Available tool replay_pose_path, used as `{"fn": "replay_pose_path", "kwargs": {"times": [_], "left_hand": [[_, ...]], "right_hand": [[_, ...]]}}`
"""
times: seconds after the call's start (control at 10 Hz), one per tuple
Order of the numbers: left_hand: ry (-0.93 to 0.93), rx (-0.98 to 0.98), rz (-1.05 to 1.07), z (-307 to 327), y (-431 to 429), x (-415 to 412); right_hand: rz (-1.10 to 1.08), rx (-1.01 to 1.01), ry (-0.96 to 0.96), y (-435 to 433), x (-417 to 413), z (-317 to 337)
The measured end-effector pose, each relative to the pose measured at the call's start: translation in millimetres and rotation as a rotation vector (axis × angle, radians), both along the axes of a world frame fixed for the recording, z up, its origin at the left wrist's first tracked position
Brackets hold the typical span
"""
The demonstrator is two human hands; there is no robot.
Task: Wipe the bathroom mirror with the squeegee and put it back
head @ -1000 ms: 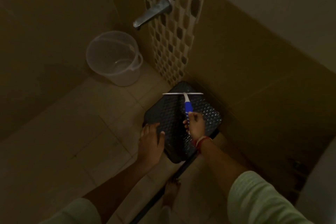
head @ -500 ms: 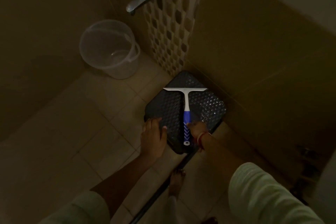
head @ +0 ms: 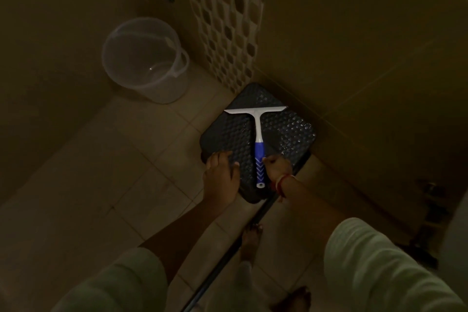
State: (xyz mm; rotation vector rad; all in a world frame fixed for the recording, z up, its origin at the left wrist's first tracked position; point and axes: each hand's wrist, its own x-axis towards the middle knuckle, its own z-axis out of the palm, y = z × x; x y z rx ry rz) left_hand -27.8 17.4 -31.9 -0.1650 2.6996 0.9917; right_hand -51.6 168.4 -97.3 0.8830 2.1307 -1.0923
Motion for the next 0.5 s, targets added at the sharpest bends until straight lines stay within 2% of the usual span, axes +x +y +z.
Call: {"fn": "replay_pose_path", "kwargs": {"times": [0.2, 0.3, 0.5], "left_hand": [[0.021, 0.031, 0.041, 30.6, 0.7, 12.7], [0.013, 0.073, 0.046, 64.5, 5.0, 23.3], [0.115, 0.185, 0.023, 139.5, 30.3, 50.0]], "right_hand": [[-0.201, -0.164, 0.244, -7.7, 10.7, 60.4], [-0.250, -0.266, 0.349, -8.6, 22.8, 112.7], [-0.187, -0.423, 0.555, -3.2, 67.9, 212.8]]}}
